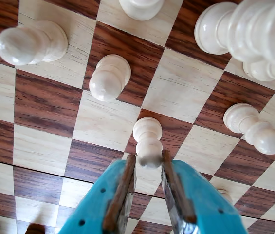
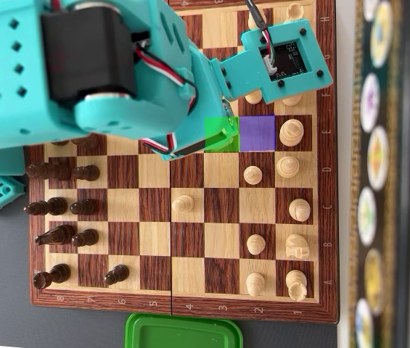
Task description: Play chess
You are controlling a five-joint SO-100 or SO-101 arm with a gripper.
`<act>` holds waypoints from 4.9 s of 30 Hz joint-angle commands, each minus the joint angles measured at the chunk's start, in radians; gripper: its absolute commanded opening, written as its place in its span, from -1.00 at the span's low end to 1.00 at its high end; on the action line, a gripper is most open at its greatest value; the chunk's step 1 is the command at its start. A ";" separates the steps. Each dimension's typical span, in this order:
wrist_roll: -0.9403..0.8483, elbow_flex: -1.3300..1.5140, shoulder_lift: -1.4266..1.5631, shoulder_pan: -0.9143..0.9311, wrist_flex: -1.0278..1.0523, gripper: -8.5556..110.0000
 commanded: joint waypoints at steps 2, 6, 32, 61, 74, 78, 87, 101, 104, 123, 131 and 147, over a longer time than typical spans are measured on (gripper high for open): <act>0.006 -0.048 0.011 0.006 -0.011 -0.69; 0.006 -0.048 0.009 0.008 -0.021 -0.69; -0.003 -0.044 -0.025 0.009 -0.041 -0.73; -0.005 0.025 0.066 0.041 -0.025 -0.73; -0.005 0.026 0.061 0.040 -0.021 -0.73; -0.005 0.041 0.061 0.037 -0.031 -0.73; -0.005 0.046 0.061 0.038 -0.031 -0.73; -0.003 0.044 0.061 0.035 -0.031 -0.65; -0.003 0.043 0.061 0.037 -0.031 -0.65; -0.003 0.035 0.137 0.032 -0.031 -0.65; 0.003 0.087 0.216 0.043 -0.031 -0.65; 0.011 0.514 0.850 0.213 -0.058 -0.65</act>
